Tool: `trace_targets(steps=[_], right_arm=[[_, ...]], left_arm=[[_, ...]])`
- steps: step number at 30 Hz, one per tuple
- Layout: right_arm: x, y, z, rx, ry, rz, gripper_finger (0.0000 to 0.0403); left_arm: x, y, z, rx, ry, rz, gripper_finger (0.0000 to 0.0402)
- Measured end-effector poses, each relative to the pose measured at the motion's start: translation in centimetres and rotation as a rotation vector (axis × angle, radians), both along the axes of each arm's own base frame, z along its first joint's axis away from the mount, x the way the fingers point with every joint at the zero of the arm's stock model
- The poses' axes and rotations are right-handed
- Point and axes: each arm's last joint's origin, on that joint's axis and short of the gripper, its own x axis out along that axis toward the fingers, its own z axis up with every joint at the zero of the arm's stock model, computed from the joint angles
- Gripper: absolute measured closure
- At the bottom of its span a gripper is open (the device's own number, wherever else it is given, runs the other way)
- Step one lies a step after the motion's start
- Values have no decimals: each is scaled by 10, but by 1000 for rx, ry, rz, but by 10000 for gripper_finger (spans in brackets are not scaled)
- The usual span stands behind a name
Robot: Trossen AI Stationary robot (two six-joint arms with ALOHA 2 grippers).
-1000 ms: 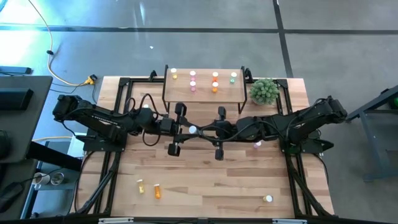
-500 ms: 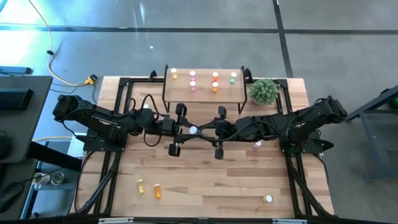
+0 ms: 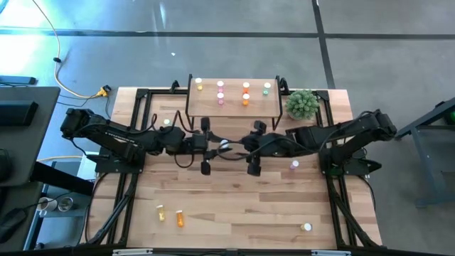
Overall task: Pick and place medicine bottles onto shelf by color
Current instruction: Put the bottom blue pill bottle on the shelf aligned with the other blue pill bottle
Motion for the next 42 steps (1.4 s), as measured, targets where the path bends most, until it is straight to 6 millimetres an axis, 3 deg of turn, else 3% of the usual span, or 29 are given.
trace_targets(steps=[6,12,22,29,42], right_arm=[[-3,-19,-7,-44,103,-38,224],[0,-33,-5,-113,98,-28,224],[12,-34,9,-86,-64,179,224],[17,-35,16,-72,-166,205,224],[44,-31,-11,-61,-128,253,224]], left_arm=[[-2,3,-15,-16,146,115,307],[-6,5,-28,-39,279,189,307],[-10,11,-40,-101,382,247,307],[-10,10,-40,-140,377,238,307],[-10,6,-41,-187,388,166,307]])
